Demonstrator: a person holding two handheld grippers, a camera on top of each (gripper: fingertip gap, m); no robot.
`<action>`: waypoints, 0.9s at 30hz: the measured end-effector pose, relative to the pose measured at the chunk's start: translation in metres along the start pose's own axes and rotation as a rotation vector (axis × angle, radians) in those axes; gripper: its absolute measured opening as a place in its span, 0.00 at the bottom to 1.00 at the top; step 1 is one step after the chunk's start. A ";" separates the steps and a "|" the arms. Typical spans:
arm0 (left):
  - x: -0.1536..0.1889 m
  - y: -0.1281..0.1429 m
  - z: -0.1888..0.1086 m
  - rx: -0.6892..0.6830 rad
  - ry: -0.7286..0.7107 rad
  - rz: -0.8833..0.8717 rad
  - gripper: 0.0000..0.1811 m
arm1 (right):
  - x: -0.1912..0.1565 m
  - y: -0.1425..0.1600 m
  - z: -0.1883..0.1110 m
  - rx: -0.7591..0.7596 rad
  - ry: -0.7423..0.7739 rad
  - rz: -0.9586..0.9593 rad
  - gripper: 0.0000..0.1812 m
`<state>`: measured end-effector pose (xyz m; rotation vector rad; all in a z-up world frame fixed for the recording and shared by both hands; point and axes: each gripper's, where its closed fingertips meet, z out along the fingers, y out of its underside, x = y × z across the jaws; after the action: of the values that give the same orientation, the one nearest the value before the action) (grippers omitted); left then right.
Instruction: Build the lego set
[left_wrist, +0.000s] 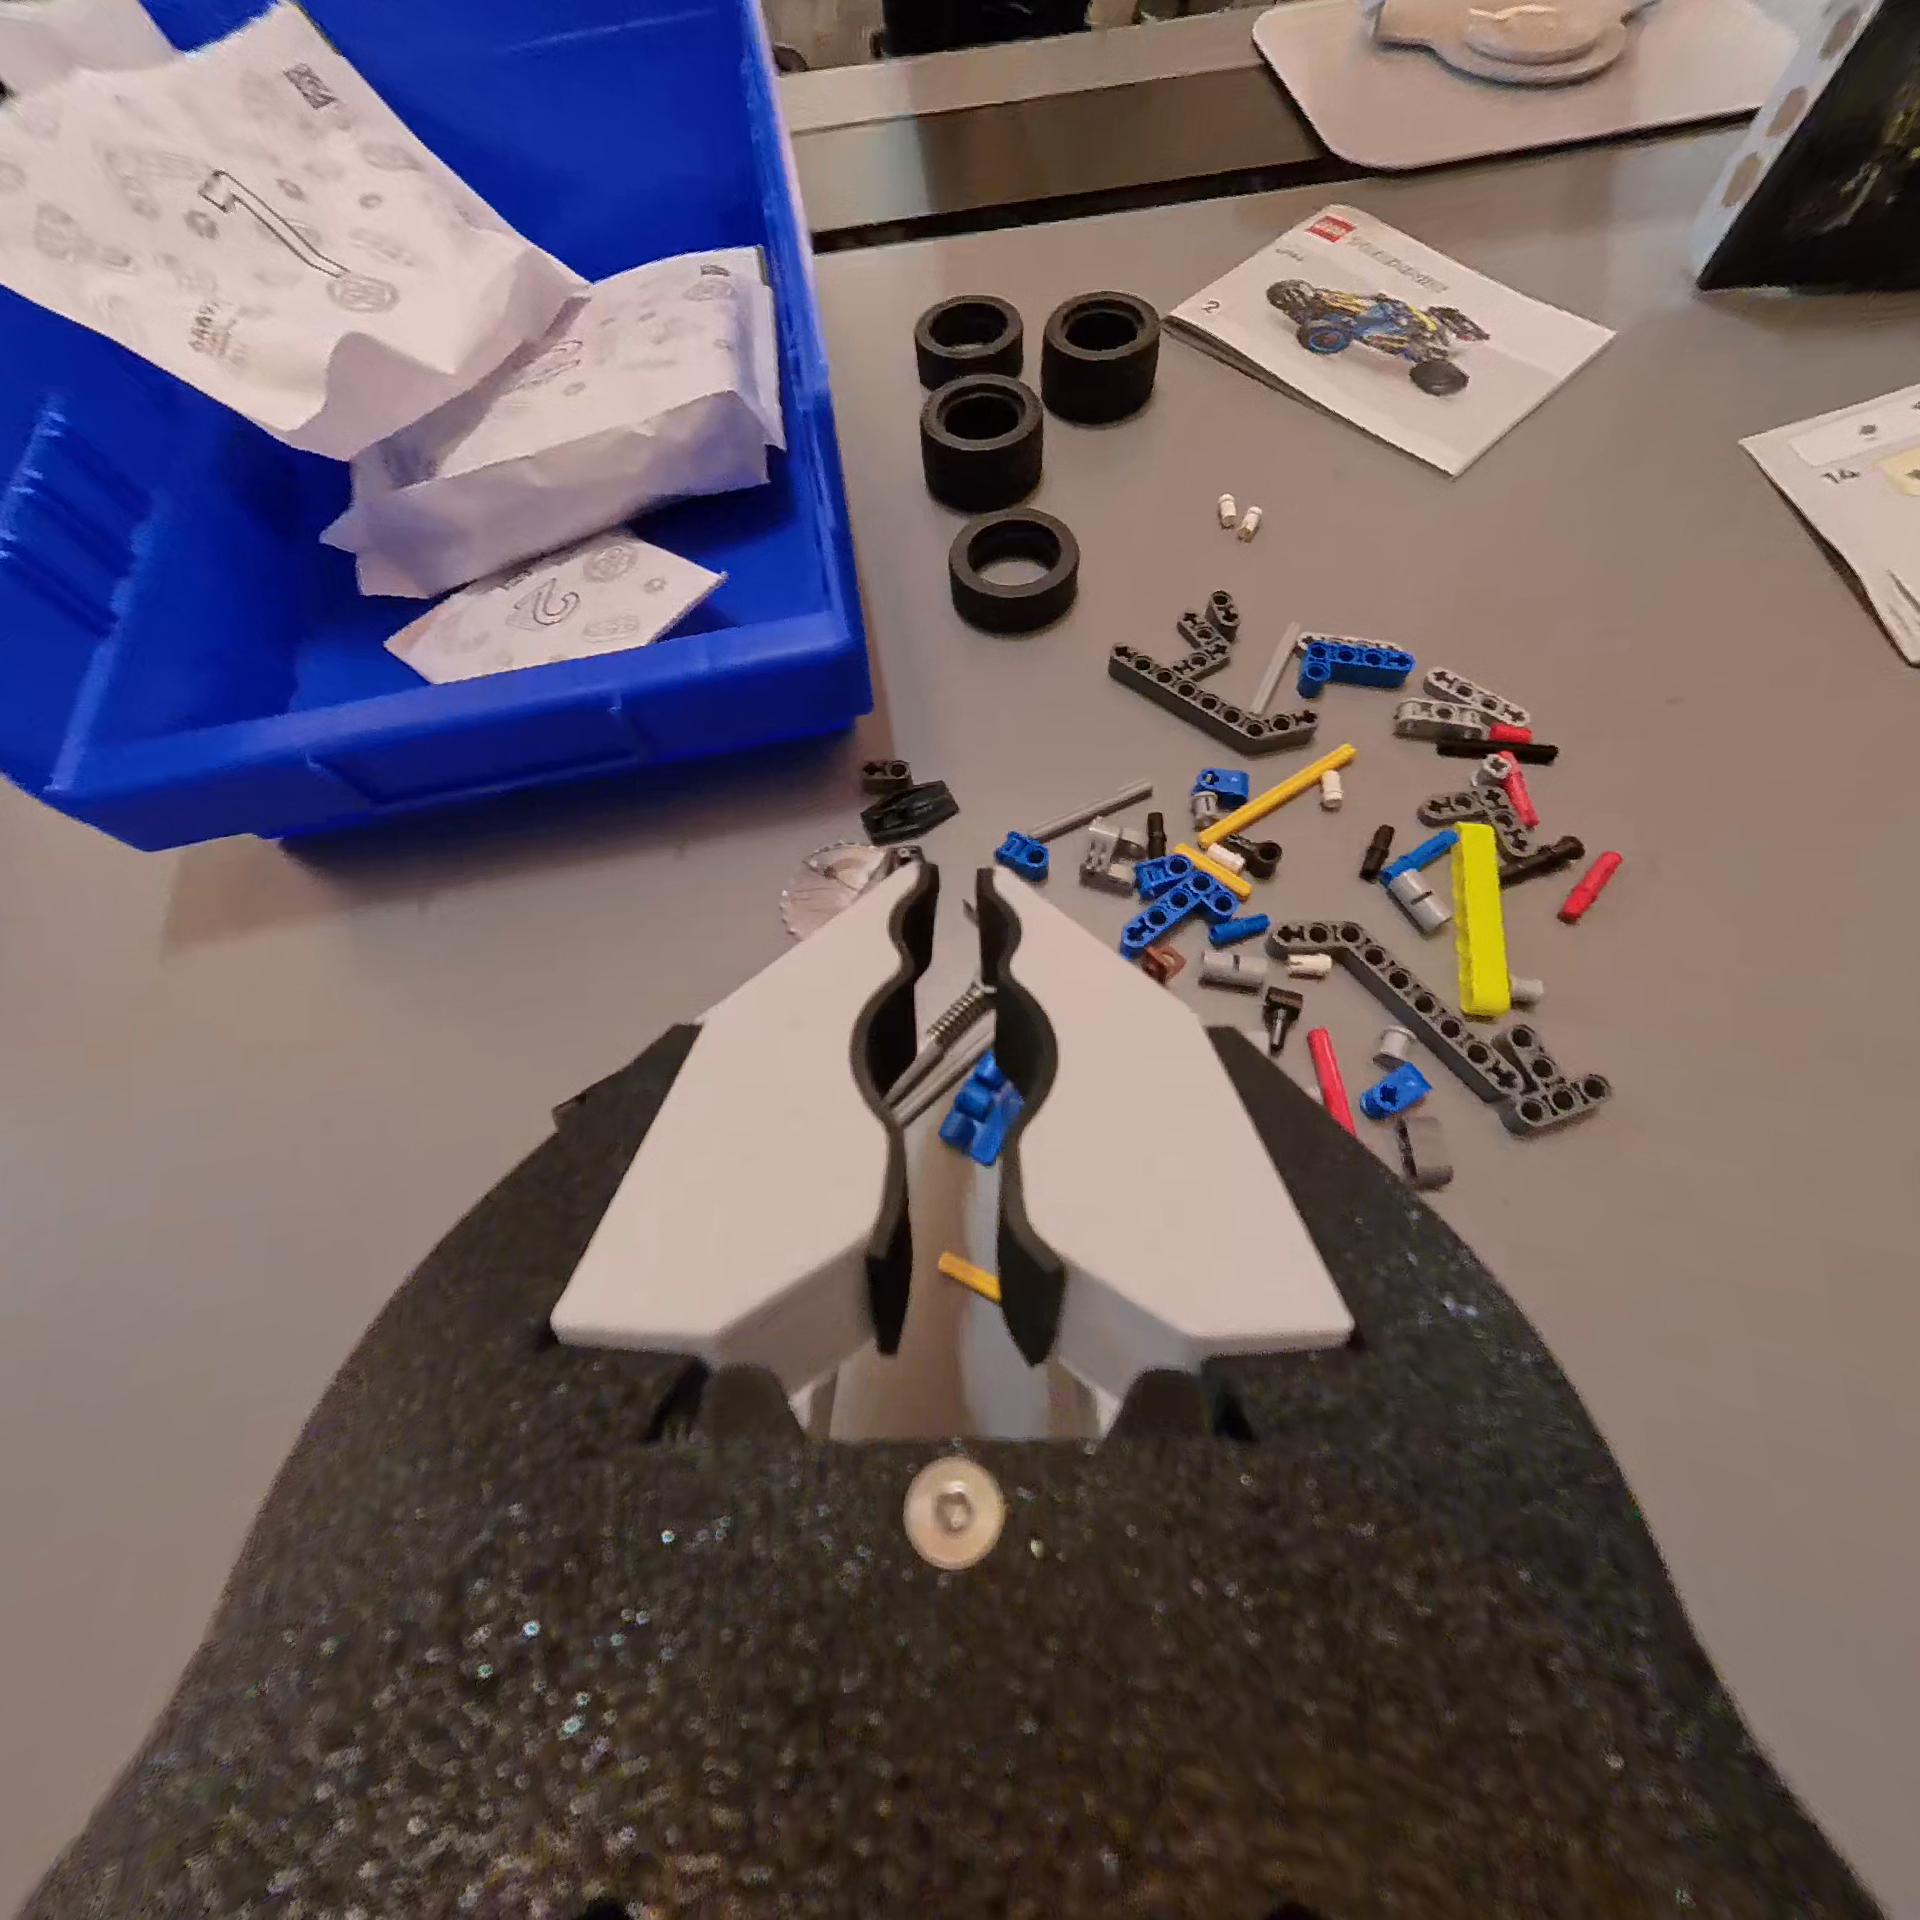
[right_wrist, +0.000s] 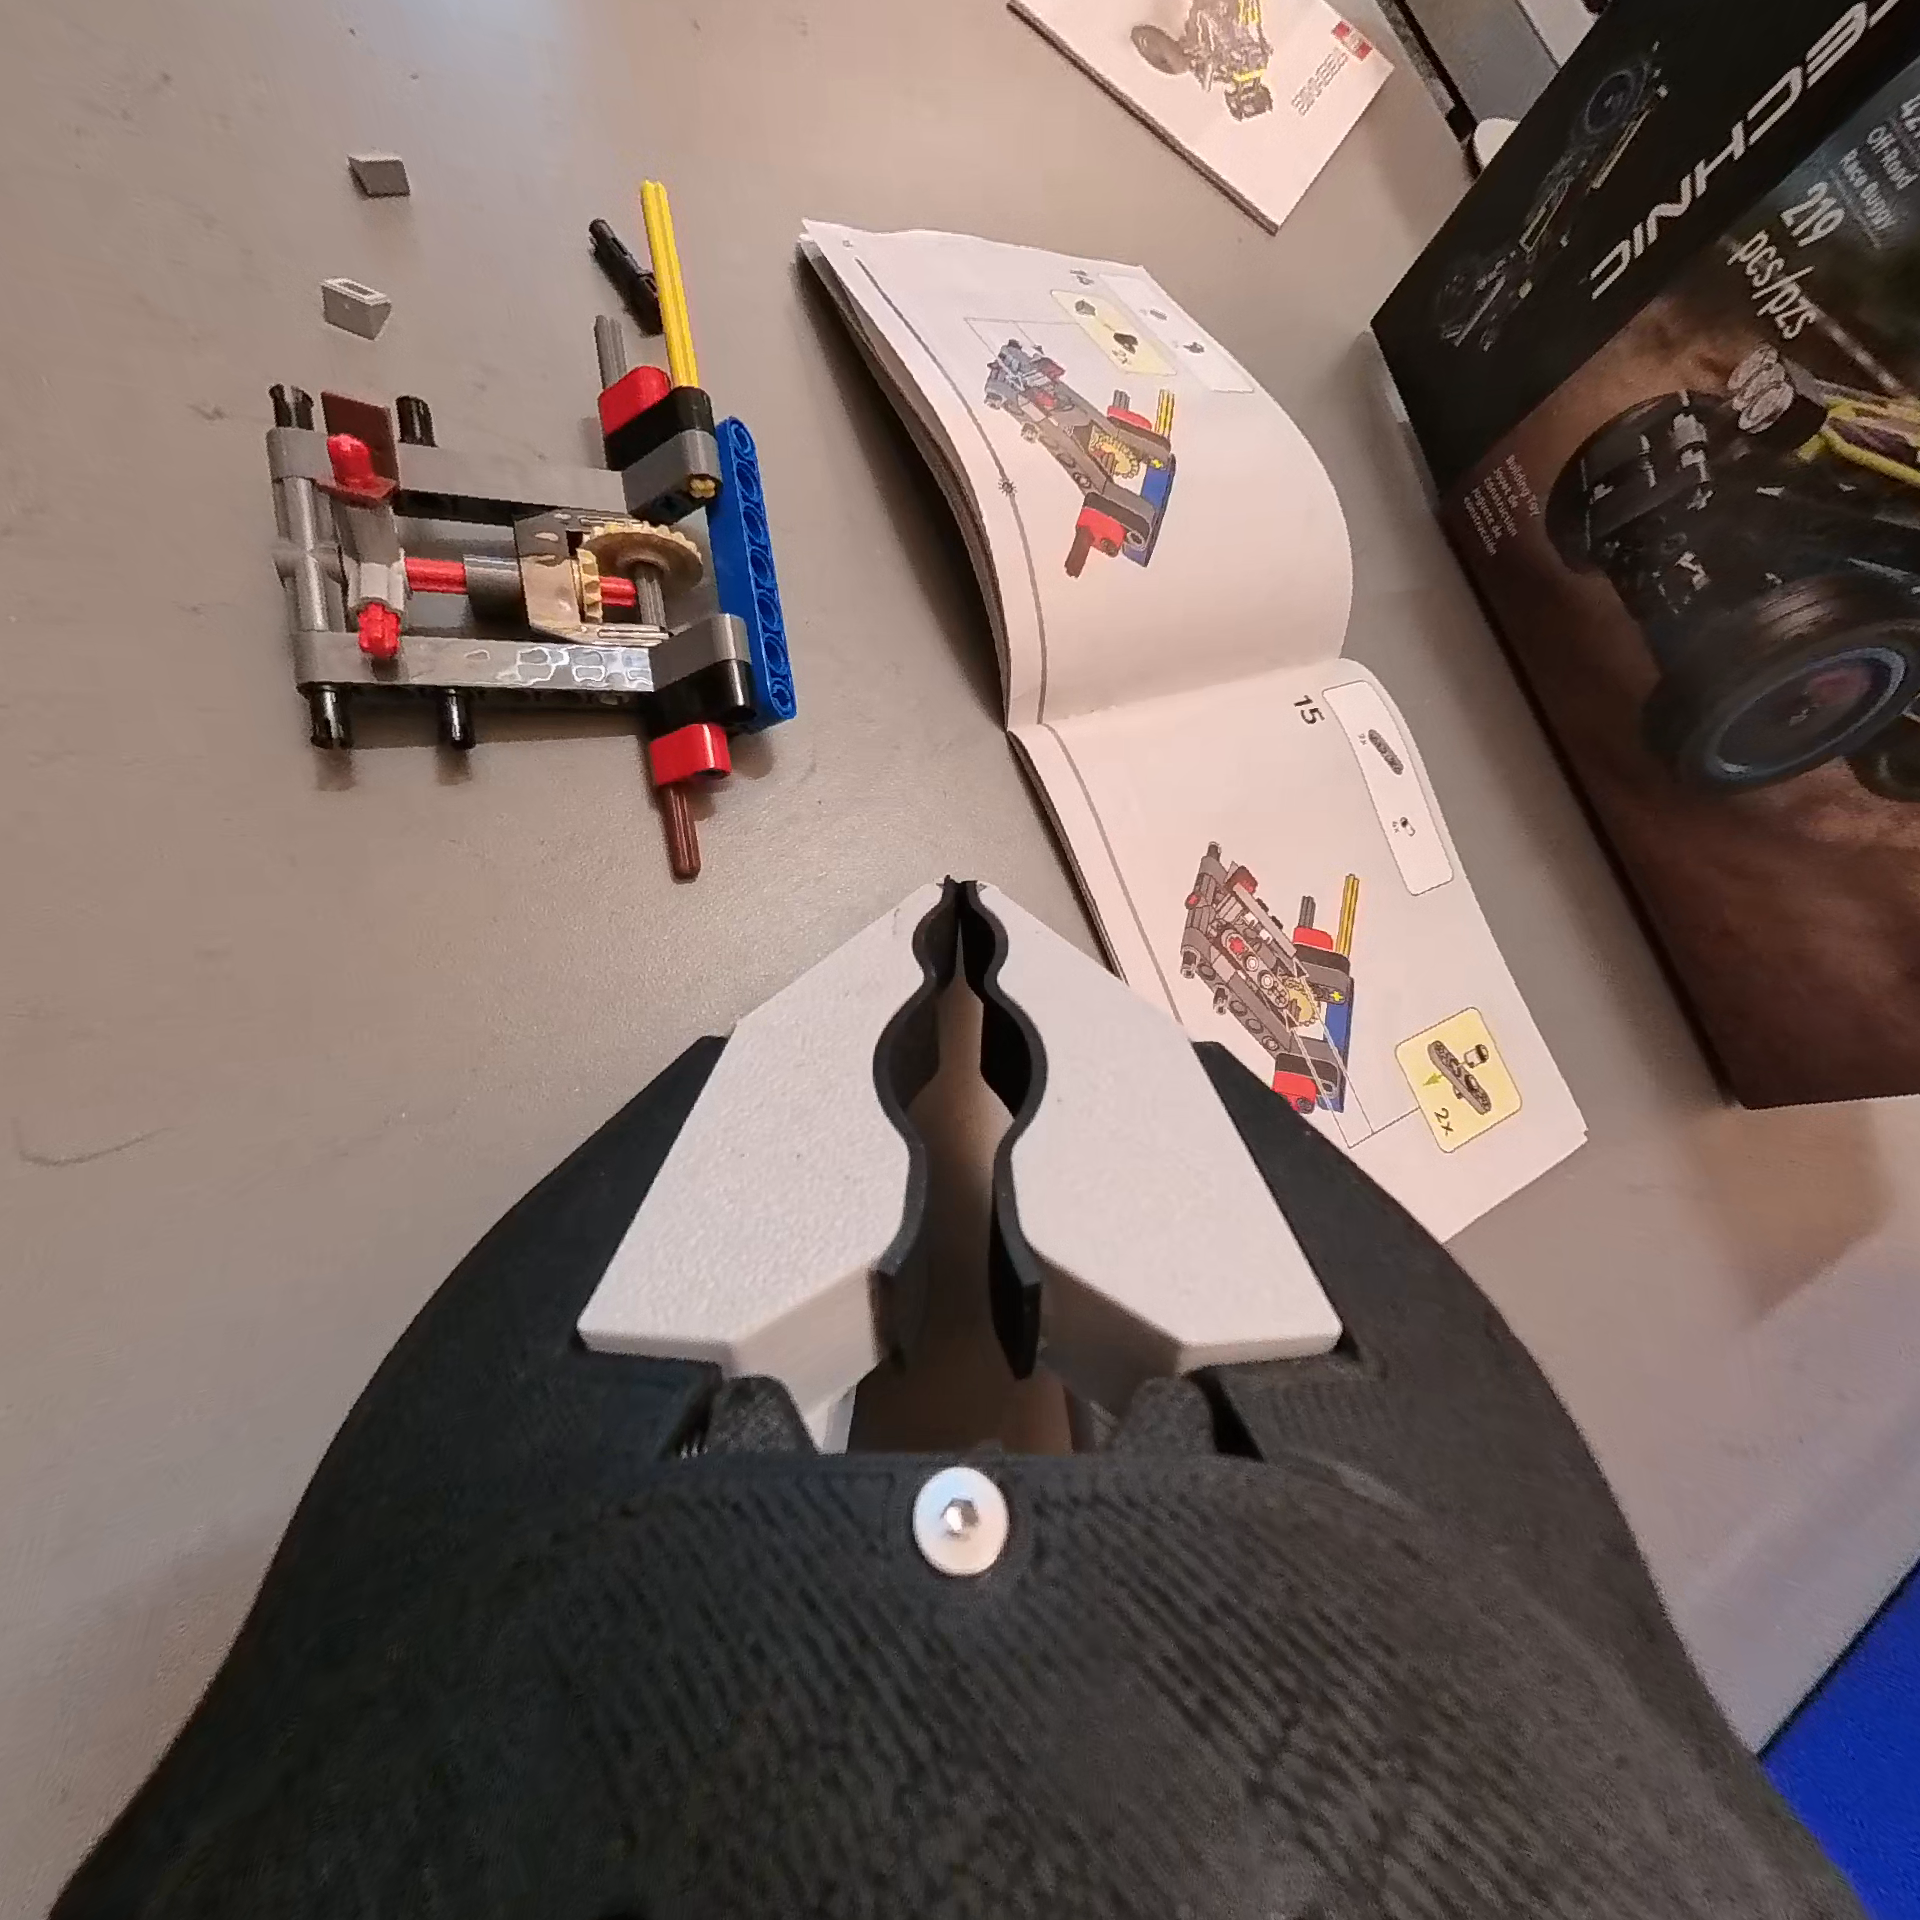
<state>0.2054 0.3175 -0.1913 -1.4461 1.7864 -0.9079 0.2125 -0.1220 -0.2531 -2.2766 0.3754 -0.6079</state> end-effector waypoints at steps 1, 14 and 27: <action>0.004 0.003 0.002 -0.015 0.021 0.010 0.03 | 0.000 0.000 0.000 0.000 -0.001 0.001 0.00; 0.046 0.045 0.039 -0.284 0.113 0.199 0.04 | 0.000 0.000 0.000 0.001 -0.007 -0.001 0.00; 0.079 -0.003 0.022 0.016 0.299 0.255 0.00 | 0.000 0.000 0.000 0.001 -0.004 -0.003 0.00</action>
<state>0.2116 0.2367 -0.2063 -1.0820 2.1177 -1.0408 0.2127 -0.1220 -0.2531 -2.2777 0.3691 -0.6044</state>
